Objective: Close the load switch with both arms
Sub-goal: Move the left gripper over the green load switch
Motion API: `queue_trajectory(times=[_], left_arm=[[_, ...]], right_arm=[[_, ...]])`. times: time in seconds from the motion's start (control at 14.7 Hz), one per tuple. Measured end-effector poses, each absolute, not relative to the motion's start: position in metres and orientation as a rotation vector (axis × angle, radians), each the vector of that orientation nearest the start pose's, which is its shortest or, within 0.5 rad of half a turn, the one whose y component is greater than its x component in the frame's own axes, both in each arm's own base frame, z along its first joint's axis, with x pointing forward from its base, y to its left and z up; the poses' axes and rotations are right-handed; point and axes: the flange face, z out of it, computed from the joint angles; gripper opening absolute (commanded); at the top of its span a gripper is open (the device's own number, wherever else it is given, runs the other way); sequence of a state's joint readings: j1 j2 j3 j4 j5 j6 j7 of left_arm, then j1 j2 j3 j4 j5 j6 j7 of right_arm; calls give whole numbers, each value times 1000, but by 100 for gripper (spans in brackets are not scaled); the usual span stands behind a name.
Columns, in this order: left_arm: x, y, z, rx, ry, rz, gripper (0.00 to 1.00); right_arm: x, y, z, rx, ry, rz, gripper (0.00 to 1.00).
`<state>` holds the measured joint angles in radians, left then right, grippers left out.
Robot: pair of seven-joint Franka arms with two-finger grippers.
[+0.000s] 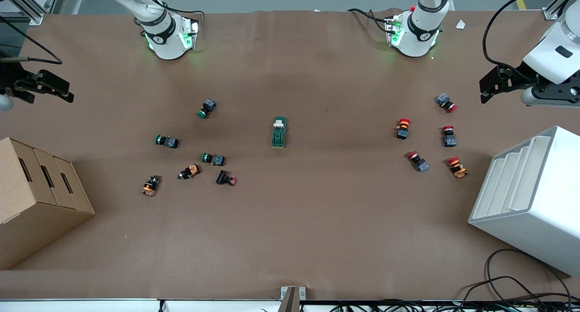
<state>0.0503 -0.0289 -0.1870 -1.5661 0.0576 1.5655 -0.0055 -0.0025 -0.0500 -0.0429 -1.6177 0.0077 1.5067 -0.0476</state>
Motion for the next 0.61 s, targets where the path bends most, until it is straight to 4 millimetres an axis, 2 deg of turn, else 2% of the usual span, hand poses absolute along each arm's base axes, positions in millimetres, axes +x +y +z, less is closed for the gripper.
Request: queue_trajectory(times=[0.34,0.48,0.61], left_arm=[[540,-78,642,-3078,213,-50,100],[538,-100,640,-3123,219,-51,100],[538,-139,629,-3154,257,-50,100]], right_arm=[[531,-24,624,-3128,-4,95,100],[531,-24,624,-3128,-5,95,100],[531,-23,624,-3128,-6,95,100]])
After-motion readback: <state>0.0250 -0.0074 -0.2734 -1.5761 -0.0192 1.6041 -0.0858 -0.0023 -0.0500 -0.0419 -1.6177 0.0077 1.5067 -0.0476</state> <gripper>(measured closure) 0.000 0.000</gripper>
